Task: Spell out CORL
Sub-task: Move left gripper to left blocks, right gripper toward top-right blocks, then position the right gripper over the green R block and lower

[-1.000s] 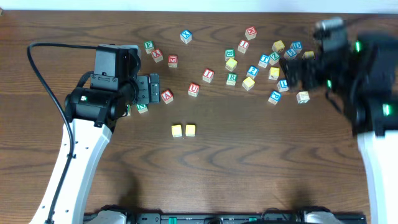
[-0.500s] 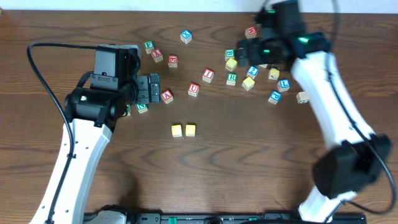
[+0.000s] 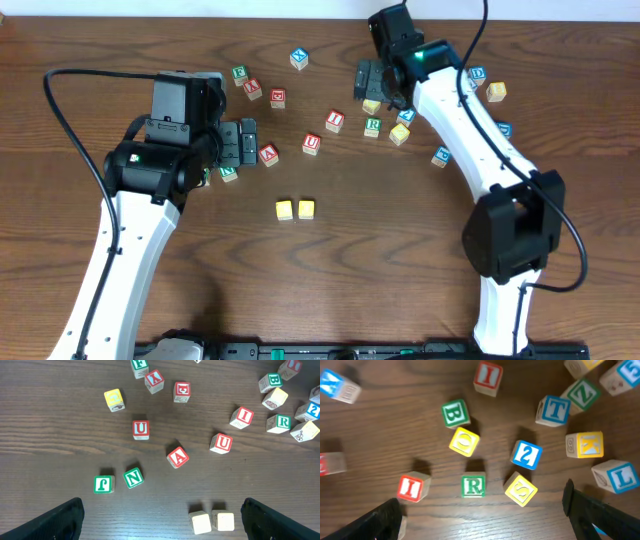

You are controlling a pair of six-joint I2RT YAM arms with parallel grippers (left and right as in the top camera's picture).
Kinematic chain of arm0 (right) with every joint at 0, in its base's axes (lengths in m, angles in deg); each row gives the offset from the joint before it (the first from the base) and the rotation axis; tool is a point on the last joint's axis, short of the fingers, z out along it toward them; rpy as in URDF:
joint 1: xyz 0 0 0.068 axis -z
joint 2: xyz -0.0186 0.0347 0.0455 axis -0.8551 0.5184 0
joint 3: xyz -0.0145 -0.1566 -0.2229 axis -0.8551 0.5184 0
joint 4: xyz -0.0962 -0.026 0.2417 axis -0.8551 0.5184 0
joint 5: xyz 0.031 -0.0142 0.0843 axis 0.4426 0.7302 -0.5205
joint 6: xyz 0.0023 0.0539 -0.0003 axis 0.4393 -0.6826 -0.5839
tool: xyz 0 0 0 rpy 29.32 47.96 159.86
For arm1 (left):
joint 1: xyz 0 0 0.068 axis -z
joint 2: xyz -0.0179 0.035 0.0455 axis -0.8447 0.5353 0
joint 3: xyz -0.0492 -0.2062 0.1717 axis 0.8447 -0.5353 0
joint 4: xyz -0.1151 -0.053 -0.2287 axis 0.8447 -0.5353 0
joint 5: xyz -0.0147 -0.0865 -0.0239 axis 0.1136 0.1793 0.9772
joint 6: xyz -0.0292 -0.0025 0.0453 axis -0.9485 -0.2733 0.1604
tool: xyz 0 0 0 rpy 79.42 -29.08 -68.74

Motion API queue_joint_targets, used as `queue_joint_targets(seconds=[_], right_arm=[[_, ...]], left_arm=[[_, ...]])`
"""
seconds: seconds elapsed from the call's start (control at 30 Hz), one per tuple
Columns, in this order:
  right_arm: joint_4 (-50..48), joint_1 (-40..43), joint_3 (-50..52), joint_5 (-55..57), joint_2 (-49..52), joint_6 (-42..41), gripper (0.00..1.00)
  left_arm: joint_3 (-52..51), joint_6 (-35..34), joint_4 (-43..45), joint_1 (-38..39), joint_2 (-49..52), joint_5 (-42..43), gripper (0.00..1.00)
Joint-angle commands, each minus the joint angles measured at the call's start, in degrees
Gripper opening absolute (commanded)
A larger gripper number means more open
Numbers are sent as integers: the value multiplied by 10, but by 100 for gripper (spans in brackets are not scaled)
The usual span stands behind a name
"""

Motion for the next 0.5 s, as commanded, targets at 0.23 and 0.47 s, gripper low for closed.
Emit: queue_joint_targets(seconds=[0.23, 0.47], right_arm=[[-1, -39, -4, 55, 15, -31, 99], [2, -50, -3, 55, 15, -31, 99]], left_arm=[[10, 6, -1, -3, -4, 3, 98], [9, 12, 7, -3, -4, -70, 99]])
